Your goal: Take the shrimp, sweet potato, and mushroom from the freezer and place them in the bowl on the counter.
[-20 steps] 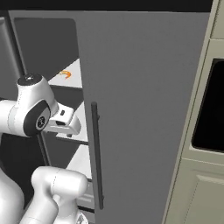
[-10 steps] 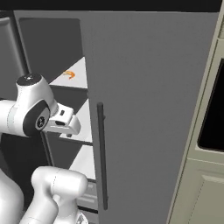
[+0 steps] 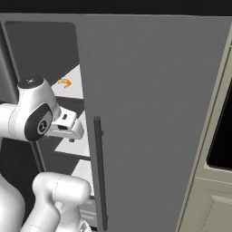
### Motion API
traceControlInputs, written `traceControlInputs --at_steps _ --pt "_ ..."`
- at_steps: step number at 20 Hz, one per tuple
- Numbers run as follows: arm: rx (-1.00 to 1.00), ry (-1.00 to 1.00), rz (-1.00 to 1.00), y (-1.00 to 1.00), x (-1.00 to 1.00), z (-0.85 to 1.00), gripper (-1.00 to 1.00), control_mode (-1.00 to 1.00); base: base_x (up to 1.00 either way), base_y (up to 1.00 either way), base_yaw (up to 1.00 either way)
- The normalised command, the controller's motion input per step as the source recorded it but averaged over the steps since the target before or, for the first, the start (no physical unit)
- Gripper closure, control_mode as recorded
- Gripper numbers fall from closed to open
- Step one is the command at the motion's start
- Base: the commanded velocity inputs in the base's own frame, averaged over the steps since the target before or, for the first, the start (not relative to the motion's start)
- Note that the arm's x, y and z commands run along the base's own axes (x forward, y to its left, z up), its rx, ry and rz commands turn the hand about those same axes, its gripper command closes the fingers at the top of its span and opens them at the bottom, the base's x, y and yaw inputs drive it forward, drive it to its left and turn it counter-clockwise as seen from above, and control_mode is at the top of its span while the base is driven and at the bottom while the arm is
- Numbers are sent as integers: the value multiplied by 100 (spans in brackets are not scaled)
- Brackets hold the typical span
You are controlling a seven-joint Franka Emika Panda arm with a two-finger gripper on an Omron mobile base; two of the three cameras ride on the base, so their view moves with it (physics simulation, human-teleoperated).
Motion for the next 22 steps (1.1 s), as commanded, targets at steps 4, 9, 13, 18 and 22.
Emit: traceControlInputs --at_steps 4,9,13,18,22 --pt "0 0 0 0 0 0 -100 100 10 0 0" --pt "0 0 0 0 0 0 -100 100 0 0 0" --pt "0 -2 0 4 0 5 -100 -100 0 0 0" --pt "0 -7 6 11 -11 36 -100 -100 0 0 0" --pt "0 -3 4 6 0 31 -100 -100 0 0 0"
